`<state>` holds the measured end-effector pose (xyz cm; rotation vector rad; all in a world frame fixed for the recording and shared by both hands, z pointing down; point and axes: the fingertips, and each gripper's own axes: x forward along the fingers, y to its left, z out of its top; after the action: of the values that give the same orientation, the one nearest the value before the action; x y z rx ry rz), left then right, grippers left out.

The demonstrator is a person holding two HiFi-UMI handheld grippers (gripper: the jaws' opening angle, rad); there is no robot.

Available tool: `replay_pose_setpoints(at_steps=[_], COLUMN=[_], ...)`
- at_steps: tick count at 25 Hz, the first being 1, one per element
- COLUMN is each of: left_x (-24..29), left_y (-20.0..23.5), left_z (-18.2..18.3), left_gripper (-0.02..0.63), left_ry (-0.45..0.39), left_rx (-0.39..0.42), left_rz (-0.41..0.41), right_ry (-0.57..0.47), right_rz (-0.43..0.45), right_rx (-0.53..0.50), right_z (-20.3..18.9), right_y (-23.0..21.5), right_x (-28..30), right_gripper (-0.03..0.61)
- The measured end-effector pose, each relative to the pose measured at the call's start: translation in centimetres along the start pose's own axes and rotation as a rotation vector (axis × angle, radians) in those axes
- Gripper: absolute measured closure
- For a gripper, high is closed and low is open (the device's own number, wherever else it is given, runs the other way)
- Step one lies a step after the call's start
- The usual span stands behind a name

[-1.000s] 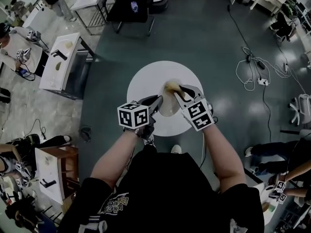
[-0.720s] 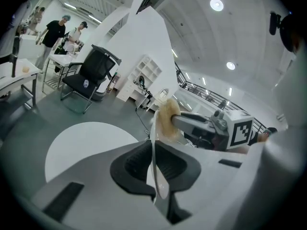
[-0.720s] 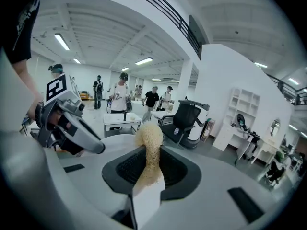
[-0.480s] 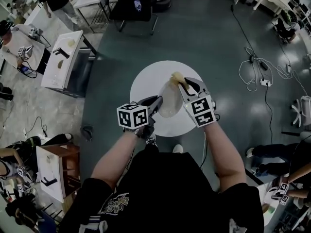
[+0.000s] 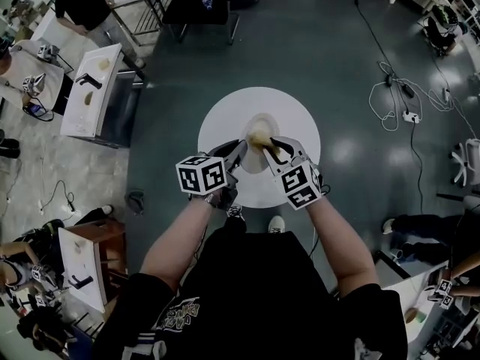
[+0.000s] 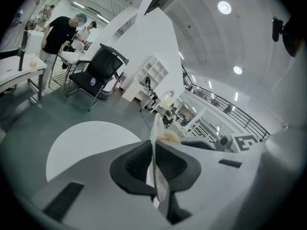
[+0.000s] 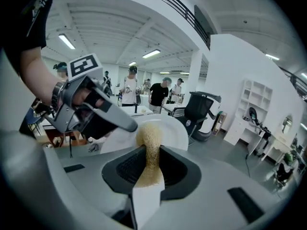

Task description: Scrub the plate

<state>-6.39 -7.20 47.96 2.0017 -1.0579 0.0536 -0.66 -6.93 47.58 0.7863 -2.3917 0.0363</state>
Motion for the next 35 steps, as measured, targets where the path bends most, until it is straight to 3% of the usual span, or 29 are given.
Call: replay_pose_setpoints(at_steps=[10, 19, 29, 35], left_x=[0.8, 1.6, 2.6, 2.6], left_y=[2.2, 3.1, 4.3, 7.4], left_z=[0.7, 0.2, -3.1, -4.9], left_gripper=[0.584, 0.588, 0.588, 0.589], left_ry=[-0.005, 0.031, 0.164, 0.203], left_rx=[-0.021, -0.038, -0.037, -0.090], left_rz=[0.052, 0.060, 0.004, 0.038], right_ry=[0.036, 0.049, 0.050, 0.074], right_rz=[0.166, 0.195, 0.053, -0.122], right_rx=[0.077, 0.157, 0.353, 0.454], right_z=[-2.9, -3.8, -5.5, -8.4], right_y=[7.1, 6.4, -1.7, -6.9], right_x=[0.6, 0.8, 3.5, 5.2], right_gripper=[0.485, 0.485, 0.485, 0.485])
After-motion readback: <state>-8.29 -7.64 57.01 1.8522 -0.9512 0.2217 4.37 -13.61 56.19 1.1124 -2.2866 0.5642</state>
